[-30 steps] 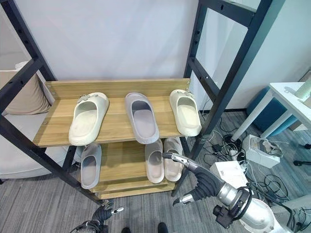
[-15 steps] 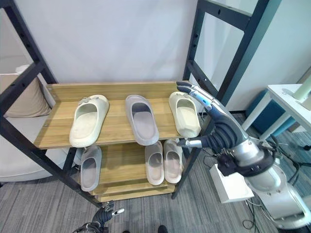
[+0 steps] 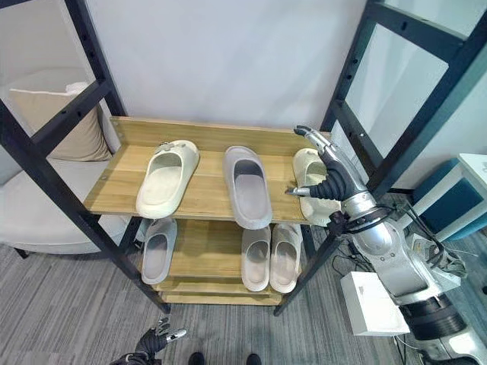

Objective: Arrange the slippers neatly on the shoe rack.

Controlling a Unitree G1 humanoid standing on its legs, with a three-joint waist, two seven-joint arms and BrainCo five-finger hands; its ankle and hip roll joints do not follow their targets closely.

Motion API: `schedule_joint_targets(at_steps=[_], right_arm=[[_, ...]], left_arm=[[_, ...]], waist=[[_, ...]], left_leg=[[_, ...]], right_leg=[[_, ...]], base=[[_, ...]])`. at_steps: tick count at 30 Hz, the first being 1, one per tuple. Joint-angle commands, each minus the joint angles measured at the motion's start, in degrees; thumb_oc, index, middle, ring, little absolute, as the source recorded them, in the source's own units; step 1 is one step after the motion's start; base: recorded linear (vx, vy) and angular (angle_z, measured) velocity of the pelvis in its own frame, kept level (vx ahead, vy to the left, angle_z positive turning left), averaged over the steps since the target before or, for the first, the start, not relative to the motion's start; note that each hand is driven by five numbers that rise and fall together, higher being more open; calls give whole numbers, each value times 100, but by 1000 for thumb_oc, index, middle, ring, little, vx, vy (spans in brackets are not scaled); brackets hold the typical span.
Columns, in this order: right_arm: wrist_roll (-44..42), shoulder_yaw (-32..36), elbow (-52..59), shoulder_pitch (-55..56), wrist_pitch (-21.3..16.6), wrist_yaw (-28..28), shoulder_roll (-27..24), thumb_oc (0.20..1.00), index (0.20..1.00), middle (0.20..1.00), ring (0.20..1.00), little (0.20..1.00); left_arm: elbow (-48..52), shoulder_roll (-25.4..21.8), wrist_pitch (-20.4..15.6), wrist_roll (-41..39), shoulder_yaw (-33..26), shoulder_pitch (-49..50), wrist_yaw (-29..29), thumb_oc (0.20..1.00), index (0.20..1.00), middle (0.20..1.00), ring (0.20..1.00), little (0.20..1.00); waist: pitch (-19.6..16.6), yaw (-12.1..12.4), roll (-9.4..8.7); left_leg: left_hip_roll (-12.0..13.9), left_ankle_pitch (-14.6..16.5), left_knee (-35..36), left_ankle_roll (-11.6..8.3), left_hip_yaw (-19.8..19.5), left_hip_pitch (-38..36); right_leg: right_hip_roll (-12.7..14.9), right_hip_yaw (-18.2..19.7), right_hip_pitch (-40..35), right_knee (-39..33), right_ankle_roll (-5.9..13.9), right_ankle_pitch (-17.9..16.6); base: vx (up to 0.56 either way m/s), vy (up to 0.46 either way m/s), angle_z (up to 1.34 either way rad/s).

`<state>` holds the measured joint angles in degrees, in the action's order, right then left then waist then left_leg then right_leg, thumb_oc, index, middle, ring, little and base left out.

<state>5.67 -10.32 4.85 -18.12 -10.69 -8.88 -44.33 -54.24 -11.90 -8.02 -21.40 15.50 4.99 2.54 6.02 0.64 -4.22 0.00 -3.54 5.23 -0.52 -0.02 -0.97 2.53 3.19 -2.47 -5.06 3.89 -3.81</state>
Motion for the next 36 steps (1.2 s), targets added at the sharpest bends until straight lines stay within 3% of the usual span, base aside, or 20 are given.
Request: schedule_joint_targets(at_steps=[1, 11, 22, 23, 24, 25, 31, 36], right_arm=[[110, -58, -144, -727, 15, -287, 42, 1000, 1000, 1000, 1000, 1000], [463, -524, -1136, -1501, 239, -471, 298, 1000, 1000, 1000, 1000, 1000], [1086, -1032, -2249, -1985, 521, -670, 443, 1000, 1000, 1000, 1000, 1000], [1123, -1098, -2449, -2077, 544, -732, 406, 925, 925, 925, 925, 925], [1103, -1153, -2638, -2191, 553, -797, 451, 498, 498, 498, 498, 498], [1106, -1209, -2937, -2308, 582, -918, 535, 200, 200, 200, 200, 200], [984, -1392, -3649, -2770, 654, -1113, 796, 200, 200, 200, 200, 200], [1149, -1456, -3601, -2779, 685, -1138, 818, 200, 200, 200, 200, 200]], left_arm=[[-26, -136, -120, -90, 43, -292, 34, 1000, 1000, 1000, 1000, 1000], [-50, -185, -135, -179, 13, -199, 76, 1000, 1000, 1000, 1000, 1000], [71, -206, -202, -312, 86, -346, 148, 1000, 1000, 1000, 1000, 1000], [67, -217, -220, -322, 90, -363, 151, 1000, 1000, 1000, 1000, 1000], [46, -231, -237, -326, 102, -401, 163, 1000, 1000, 1000, 1000, 1000], [71, -255, -257, -354, 102, -412, 188, 1000, 1000, 1000, 1000, 1000], [186, -317, -321, -468, 169, -472, 268, 1000, 1000, 1000, 1000, 1000], [168, -282, -318, -440, 163, -481, 291, 1000, 1000, 1000, 1000, 1000]], waist=[[68, 282, -161], [171, 618, -162], [331, 800, -199], [357, 826, -197], [377, 846, -191], [410, 890, -177], [486, 981, -127], [462, 946, -77]], left_leg=[[55, 404, -23, -113, -38, -274], [-8, 399, -23, -81, -160, -103], [-43, 343, -23, -81, -343, 119], [-51, 330, -23, -86, -371, 150], [-56, 320, -23, -84, -400, 188], [-65, 301, -23, -89, -439, 243], [-76, 247, -23, -108, -505, 384], [-81, 270, -23, -129, -532, 304]], right_leg=[[396, -182, -567, 6, 377, 621], [451, -302, -484, 6, 428, 629], [489, -473, -379, 6, 442, 647], [492, -501, -361, 6, 444, 642], [496, -526, -343, 6, 444, 643], [505, -563, -316, 6, 445, 638], [511, -622, -199, 6, 441, 597], [522, -663, -288, 6, 443, 637]], base=[[41, 22, 13], [29, 27, 11], [13, 15, 6], [-1, 10, 24], [-5, 13, 22], [-12, 11, 18], [-10, 8, 7], [15, 6, 4]])
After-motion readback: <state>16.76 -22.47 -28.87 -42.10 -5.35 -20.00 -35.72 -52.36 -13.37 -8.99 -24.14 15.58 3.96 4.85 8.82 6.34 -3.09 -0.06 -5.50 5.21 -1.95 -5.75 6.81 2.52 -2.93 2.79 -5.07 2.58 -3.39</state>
